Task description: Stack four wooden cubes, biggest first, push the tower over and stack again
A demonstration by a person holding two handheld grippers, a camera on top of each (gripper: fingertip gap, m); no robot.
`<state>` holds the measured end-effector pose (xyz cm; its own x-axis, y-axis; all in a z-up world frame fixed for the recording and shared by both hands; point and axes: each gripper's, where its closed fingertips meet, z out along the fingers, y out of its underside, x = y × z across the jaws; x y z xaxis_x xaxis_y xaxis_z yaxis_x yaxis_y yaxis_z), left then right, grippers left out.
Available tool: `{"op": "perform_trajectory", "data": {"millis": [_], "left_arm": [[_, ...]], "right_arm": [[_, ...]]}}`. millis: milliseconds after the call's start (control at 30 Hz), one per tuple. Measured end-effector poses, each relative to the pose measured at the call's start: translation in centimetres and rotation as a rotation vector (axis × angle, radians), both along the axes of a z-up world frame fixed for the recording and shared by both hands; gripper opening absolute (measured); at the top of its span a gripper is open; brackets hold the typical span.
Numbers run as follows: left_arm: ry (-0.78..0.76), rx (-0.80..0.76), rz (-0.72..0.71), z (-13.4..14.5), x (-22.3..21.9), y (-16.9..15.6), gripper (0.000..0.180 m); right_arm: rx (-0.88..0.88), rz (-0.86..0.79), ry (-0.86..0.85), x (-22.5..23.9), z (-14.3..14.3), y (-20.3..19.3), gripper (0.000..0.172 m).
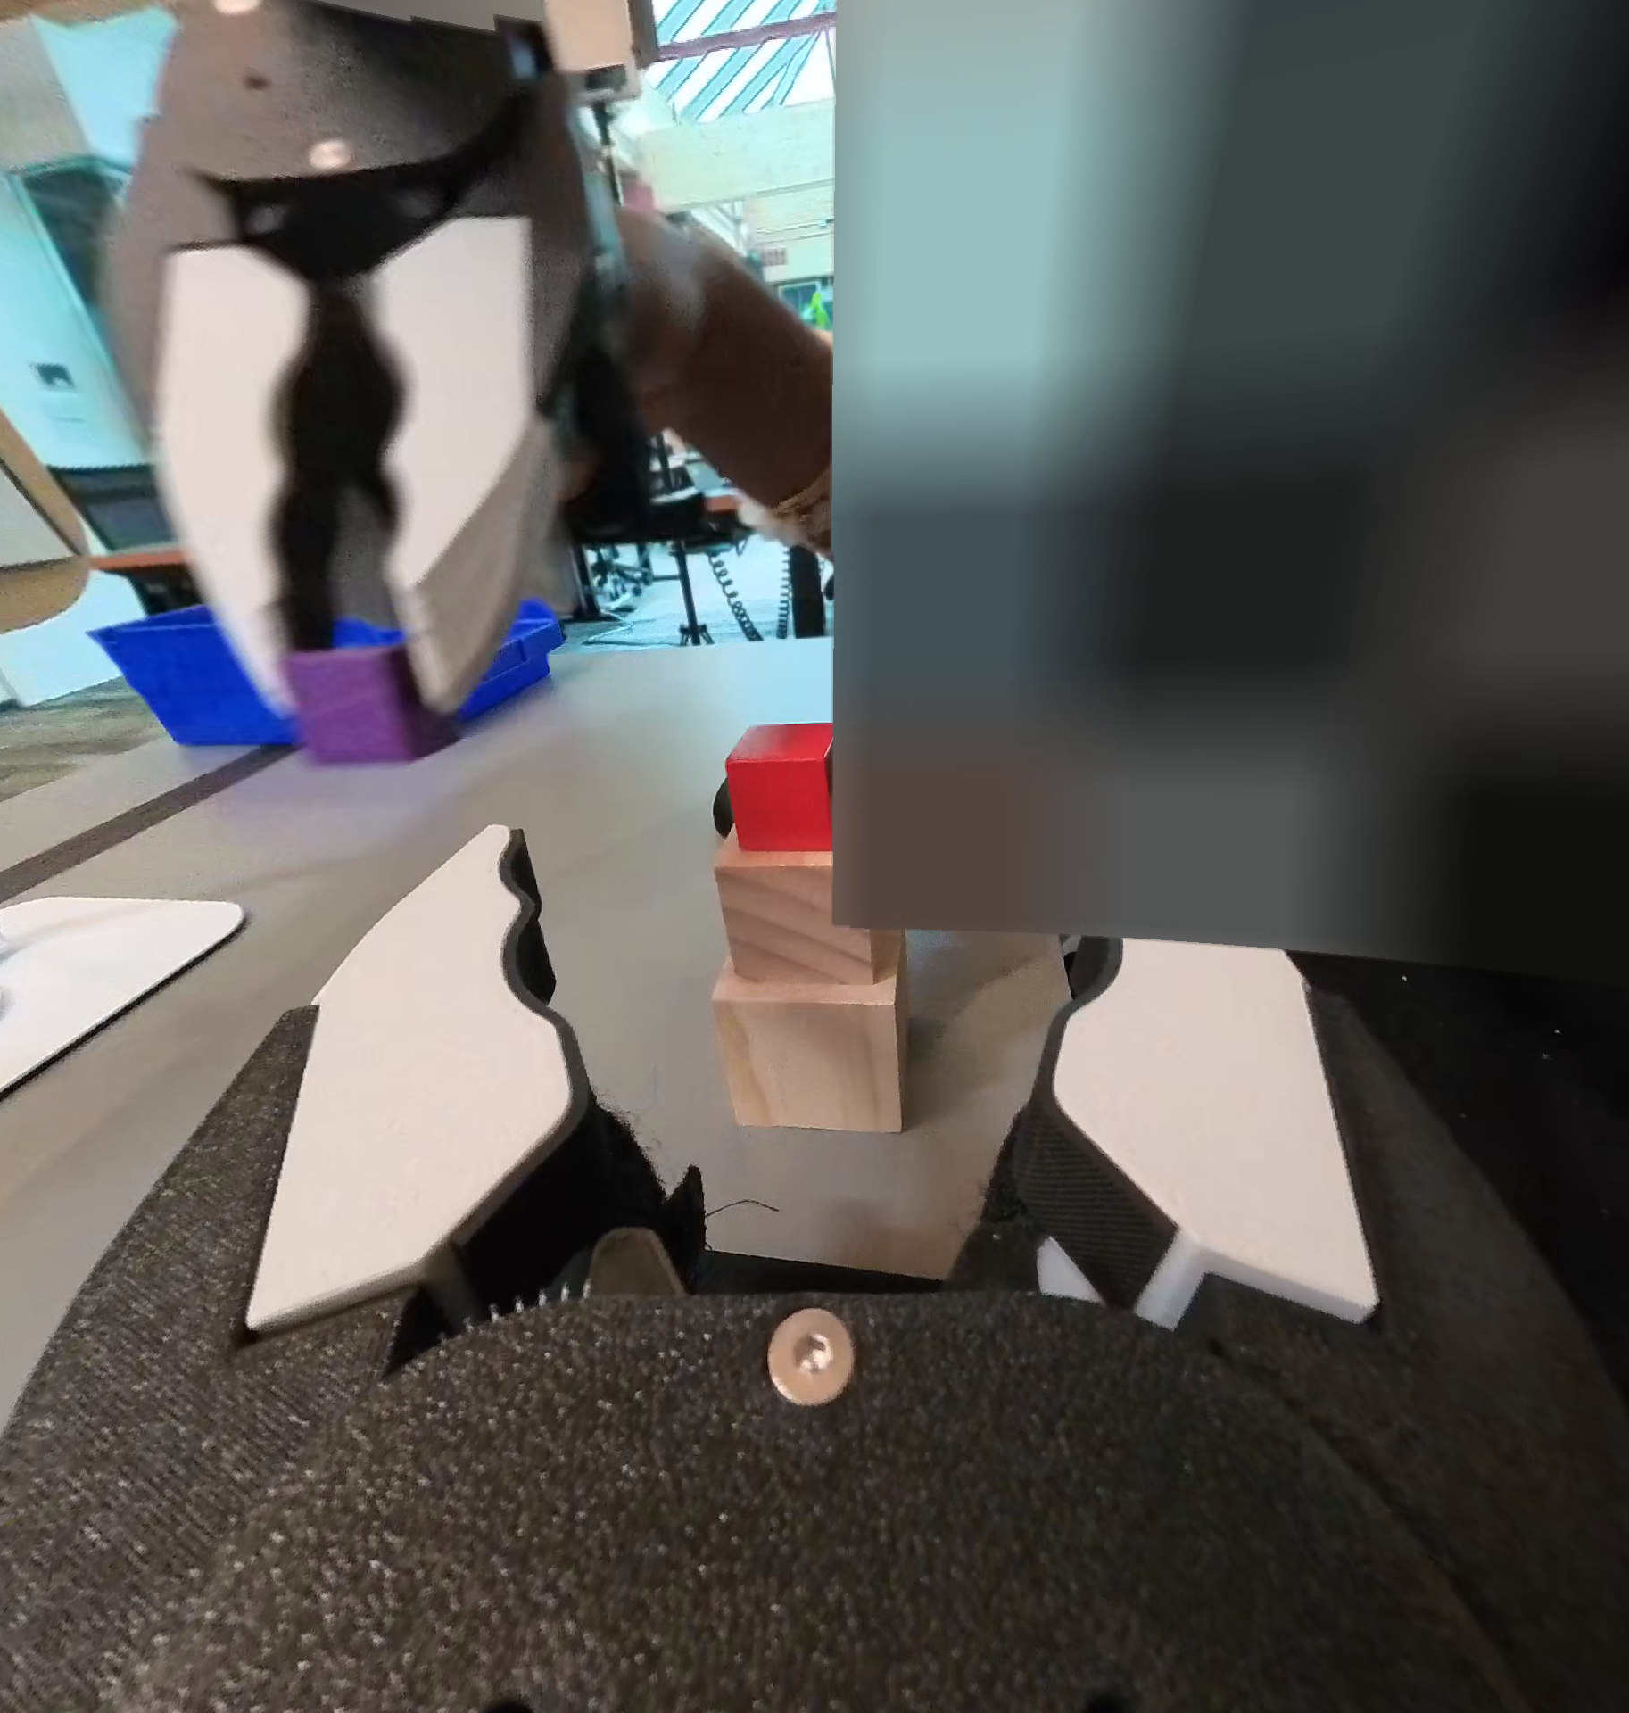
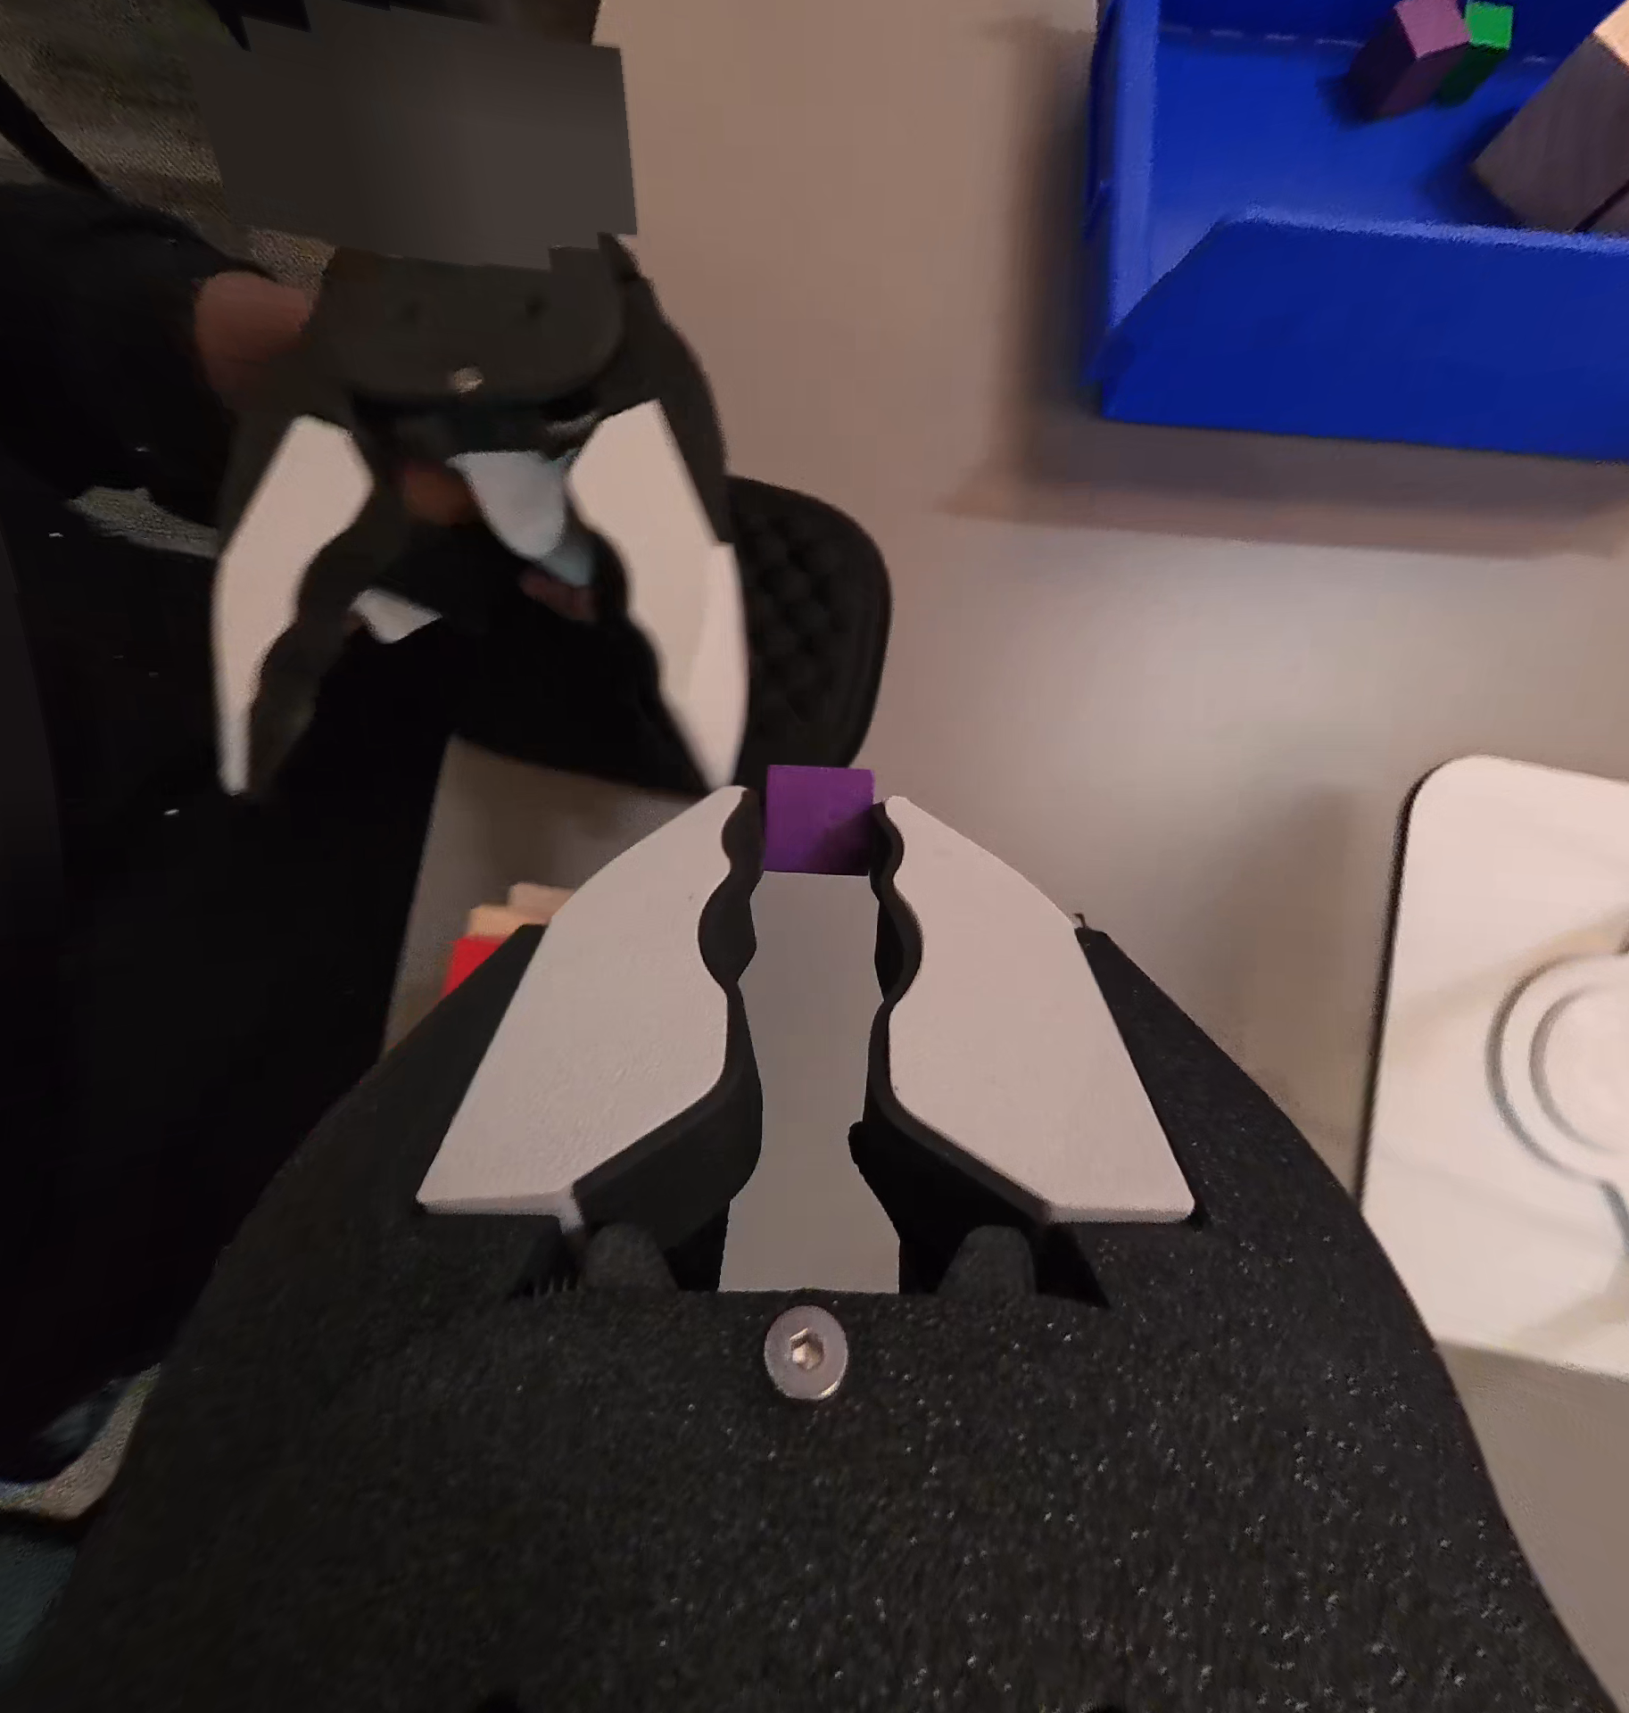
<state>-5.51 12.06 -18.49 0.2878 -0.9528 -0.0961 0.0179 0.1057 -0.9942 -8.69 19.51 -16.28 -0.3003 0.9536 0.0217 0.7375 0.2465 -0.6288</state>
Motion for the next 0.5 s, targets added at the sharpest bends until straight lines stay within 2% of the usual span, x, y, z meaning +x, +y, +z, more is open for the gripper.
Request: {"op": "perform_trajectory", "data": {"millis": [200,500], "left_arm": [[0.003,-0.005,0.01,0.0,0.0,0.2,0.111],[0.013,0.002,0.02,-0.1,0.1,0.2,0.111]], "right_arm": [[0.018,-0.086,-0.044,4.8,0.2,-3.5,0.022],[0.053,-0.162,-0.093,6.5,-1.0,-5.4,0.022]]}}
